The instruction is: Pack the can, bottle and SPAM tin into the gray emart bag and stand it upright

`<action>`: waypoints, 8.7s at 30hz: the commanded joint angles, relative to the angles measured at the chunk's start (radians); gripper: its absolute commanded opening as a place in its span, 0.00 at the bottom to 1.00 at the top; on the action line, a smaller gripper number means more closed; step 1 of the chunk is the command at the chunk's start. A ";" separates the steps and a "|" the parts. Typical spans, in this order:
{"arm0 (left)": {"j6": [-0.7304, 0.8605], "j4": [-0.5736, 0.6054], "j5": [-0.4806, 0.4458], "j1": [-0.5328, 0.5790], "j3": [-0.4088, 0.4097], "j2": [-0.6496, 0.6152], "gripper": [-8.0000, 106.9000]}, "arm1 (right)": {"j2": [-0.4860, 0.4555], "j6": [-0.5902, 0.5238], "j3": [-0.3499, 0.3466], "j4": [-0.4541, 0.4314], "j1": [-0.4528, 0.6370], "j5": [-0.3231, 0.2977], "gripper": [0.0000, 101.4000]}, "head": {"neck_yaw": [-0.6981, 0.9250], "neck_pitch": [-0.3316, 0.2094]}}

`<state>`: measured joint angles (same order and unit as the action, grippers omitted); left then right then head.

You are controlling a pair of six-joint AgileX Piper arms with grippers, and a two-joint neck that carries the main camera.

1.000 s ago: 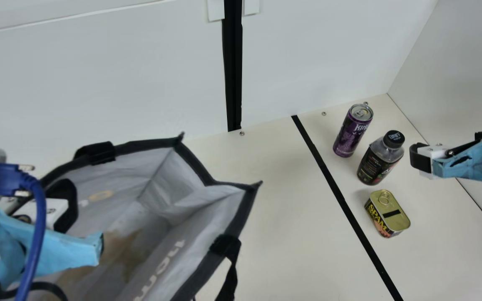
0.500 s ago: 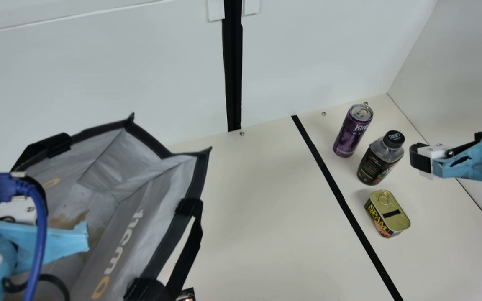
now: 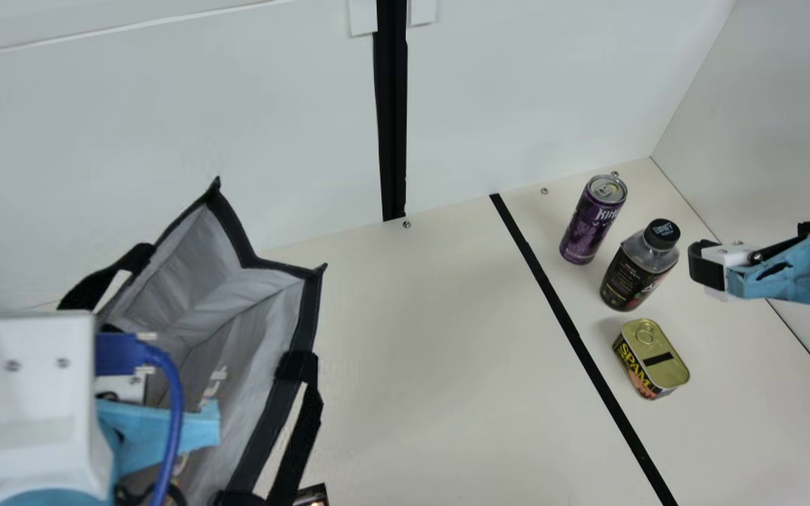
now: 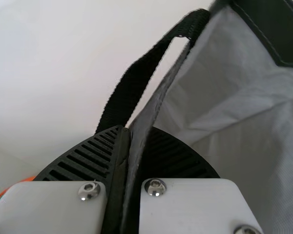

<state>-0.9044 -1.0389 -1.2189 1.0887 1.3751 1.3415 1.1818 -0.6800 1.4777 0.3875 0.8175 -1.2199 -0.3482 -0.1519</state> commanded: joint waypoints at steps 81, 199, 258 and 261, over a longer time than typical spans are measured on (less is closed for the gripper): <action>0.346 1.060 0.507 -0.409 -0.113 0.081 0.00 | 0.000 0.000 0.000 0.000 0.000 0.000 0.94 | -0.001 -0.023; 0.322 1.082 0.544 -0.448 -0.119 0.094 0.00 | 0.462 0.229 0.413 -0.272 -0.277 0.000 0.94 | -0.001 -0.023; 0.322 1.082 0.544 -0.448 -0.119 0.094 0.00 | 0.930 0.172 0.663 -0.297 -0.401 0.000 0.94 | -0.001 -0.023; 0.322 1.082 0.544 -0.448 -0.119 0.094 0.00 | 0.940 0.169 0.666 -0.301 -0.402 0.000 0.94 | -0.001 -0.023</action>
<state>-0.5825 0.0427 -0.6754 0.6402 1.2565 1.4360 2.1203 -0.5094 2.1433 0.0902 0.4156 -1.2195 -0.3482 -0.1519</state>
